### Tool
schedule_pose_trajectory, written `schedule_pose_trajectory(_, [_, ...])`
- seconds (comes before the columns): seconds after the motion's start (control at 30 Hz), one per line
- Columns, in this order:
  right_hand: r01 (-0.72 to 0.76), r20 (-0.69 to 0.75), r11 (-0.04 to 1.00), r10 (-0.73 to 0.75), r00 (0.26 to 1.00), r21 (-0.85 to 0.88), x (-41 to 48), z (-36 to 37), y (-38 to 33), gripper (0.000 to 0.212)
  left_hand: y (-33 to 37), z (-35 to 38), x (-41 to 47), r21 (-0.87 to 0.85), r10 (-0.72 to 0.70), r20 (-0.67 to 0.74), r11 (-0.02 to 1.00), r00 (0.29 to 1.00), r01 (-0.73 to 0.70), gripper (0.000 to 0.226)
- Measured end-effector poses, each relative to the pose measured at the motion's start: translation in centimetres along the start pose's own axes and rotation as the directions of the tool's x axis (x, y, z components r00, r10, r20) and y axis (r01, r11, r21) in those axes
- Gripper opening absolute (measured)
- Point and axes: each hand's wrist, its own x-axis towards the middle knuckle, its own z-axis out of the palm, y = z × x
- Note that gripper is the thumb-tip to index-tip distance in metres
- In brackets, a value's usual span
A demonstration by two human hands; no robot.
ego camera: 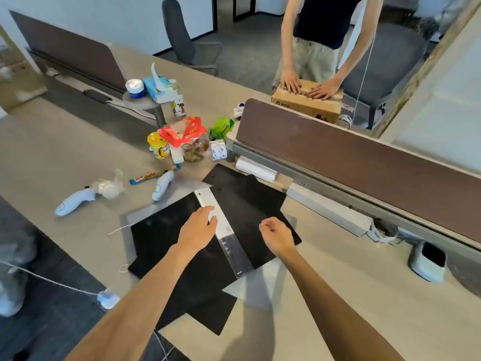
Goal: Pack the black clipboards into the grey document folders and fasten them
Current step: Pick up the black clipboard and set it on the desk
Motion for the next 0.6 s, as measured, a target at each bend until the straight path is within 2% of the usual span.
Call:
schedule_pose_trajectory(0.07, [-0.181, -0.002, 0.974, 0.182, 0.983, -0.140, 0.6, 1.6, 0.8, 0.039, -1.7, -0.6, 2.4, 0.057, -0.022, 0.039, 0.998, 0.999, 0.020, 0.042])
schedule_pose_trajectory(0.1, [-0.226, 0.007, 0.946, 0.234, 0.972, -0.234, 0.5, 2.4, 1.6, 0.043, -2.8, -0.7, 3.8, 0.077, -0.036, 0.059, 0.997, 0.998, 0.031, 0.044])
schedule_pose_trajectory(0.17, [-0.240, 0.022, 0.890, 0.269, 0.963, -0.387, -0.4, 4.0, 3.4, 0.045, -4.3, -1.4, 6.8, 0.110, -0.073, 0.108, 0.992, 0.991, 0.061, 0.046])
schedule_pose_trajectory(0.2, [-0.240, 0.027, 0.883, 0.274, 0.961, -0.404, -0.7, 4.7, 4.2, 0.041, -4.8, -1.6, 8.2, 0.126, -0.077, 0.123, 0.990, 0.989, 0.061, 0.046])
schedule_pose_trajectory(0.23, [-0.248, 0.023, 0.897, 0.275, 0.961, -0.367, -0.6, 5.3, 5.0, 0.037, -5.3, -1.8, 9.6, 0.146, -0.078, 0.132, 0.988, 0.988, 0.059, 0.047])
schedule_pose_trajectory(0.3, [-0.324, 0.026, 0.932, 0.332, 0.943, -0.161, -0.1, 6.2, 5.8, 0.029, -6.1, -1.9, 11.7, 0.173, -0.102, 0.163, 0.982, 0.981, 0.073, 0.052])
schedule_pose_trajectory(0.37, [-0.399, 0.018, 0.915, 0.398, 0.917, 0.069, 0.7, 6.6, 6.2, 0.022, -6.5, -1.9, 13.2, 0.166, -0.123, 0.205, 0.982, 0.971, 0.089, 0.054])
schedule_pose_trajectory(0.4, [-0.414, 0.012, 0.902, 0.416, 0.909, 0.121, 0.9, 6.6, 6.1, 0.019, -6.7, -1.7, 13.6, 0.155, -0.128, 0.217, 0.983, 0.968, 0.095, 0.054])
schedule_pose_trajectory(0.6, [-0.418, -0.013, 0.901, 0.422, 0.907, 0.121, 0.7, 6.1, 5.1, 0.019, -6.4, -1.9, 14.4, 0.091, -0.128, 0.117, 0.989, 0.985, 0.118, 0.050])
